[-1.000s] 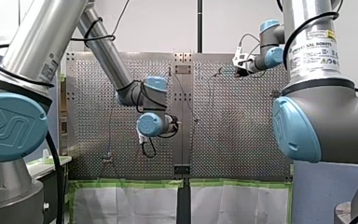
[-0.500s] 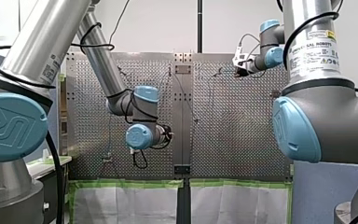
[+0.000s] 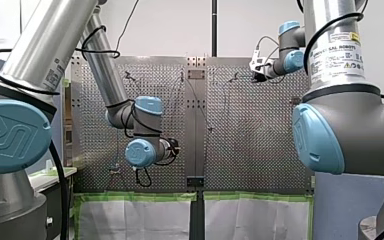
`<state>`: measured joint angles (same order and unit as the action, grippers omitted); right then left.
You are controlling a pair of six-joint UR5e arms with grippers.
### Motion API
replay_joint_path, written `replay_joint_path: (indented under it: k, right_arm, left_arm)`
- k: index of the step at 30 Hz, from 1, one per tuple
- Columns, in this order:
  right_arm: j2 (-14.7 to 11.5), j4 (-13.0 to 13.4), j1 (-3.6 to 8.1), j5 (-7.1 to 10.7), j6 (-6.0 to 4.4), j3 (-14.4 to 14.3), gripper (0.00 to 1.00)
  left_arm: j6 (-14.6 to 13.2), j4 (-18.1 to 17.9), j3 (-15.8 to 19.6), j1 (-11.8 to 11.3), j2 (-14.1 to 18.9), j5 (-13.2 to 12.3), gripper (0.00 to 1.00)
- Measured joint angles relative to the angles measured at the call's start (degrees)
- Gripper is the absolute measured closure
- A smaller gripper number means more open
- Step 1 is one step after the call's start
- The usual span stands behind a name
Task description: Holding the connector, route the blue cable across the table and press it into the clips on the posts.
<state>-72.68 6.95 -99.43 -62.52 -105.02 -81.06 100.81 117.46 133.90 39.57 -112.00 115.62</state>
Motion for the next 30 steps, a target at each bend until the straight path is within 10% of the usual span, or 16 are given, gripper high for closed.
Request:
replay_joint_path:
  k: [30]
  right_arm:
    - [0.0, 0.0, 0.0, 0.0, 0.0, 0.0, 1.0]
  left_arm:
    - [0.0, -0.02, 0.02, 0.0, 0.0, 0.0, 0.0]
